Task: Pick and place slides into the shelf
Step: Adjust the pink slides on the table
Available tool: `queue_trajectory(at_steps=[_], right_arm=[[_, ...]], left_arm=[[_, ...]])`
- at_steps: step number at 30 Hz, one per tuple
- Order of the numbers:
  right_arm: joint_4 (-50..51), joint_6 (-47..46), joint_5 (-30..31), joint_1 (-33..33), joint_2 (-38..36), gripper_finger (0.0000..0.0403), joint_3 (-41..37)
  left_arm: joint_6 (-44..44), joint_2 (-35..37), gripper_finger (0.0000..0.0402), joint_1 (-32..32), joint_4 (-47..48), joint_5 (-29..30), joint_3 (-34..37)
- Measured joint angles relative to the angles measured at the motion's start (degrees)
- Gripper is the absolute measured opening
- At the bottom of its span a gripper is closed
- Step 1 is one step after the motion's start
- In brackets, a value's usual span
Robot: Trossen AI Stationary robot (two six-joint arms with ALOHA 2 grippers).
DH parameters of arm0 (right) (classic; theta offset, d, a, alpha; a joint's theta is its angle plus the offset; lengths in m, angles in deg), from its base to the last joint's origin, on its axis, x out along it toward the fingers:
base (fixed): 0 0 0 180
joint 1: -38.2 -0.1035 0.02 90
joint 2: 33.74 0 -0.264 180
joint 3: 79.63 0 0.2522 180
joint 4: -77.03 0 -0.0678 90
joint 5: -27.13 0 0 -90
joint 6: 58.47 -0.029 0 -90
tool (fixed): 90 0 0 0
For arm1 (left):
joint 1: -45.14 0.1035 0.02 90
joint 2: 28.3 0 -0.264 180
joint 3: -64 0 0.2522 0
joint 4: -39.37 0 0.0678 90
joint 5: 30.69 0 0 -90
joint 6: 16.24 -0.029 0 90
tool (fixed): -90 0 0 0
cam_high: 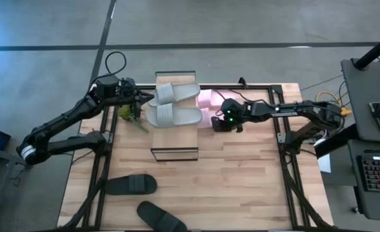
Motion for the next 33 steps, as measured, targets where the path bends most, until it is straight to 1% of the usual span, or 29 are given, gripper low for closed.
queue_trajectory(at_steps=[3,5,6,9,14,24,28,33], right_arm=[[-13.34,-6.76,-0.89,-0.71,-0.41,0.0017,-5.5],[-18.8,-9.28,0.62,-1.43,0.11,0.0017,-7.47],[-19.6,-9.83,1.8,-1.62,0.45,0.0017,-7.82],[-18.86,-9.95,5.81,-2.09,1.16,0.0017,-8.41],[-19.09,-9.92,9.73,-2.21,1.59,0.0017,-8.53],[-20.79,-12.14,9.5,-3.49,5.64,0.0017,-8.6],[-22.16,-12.43,11.98,-3.4,7.46,0.0017,-7.94],[-22.6,-12.73,12.28,-3.02,10.01,0.0018,-6.39]], left_arm=[[-0.07,0.0,0.0,0.0,0.0,0.0,0.02],[-0.07,0.0,0.0,0.0,-0.02,0.0,0.0],[-0.06,0.0,0.0,0.0,-0.03,0.0,0.0],[-0.04,0.0,0.0,0.0,-0.07,0.0,0.0],[-0.04,-0.02,0.0,0.0,-0.11,0.0,0.0],[-0.02,-0.07,0.0,0.0,-0.11,0.0,0.0],[-0.02,-0.5,0.0,0.0,-0.15,0.02,0.0],[0.0,-0.92,0.0,0.01,-0.1,0.02,0.0]])
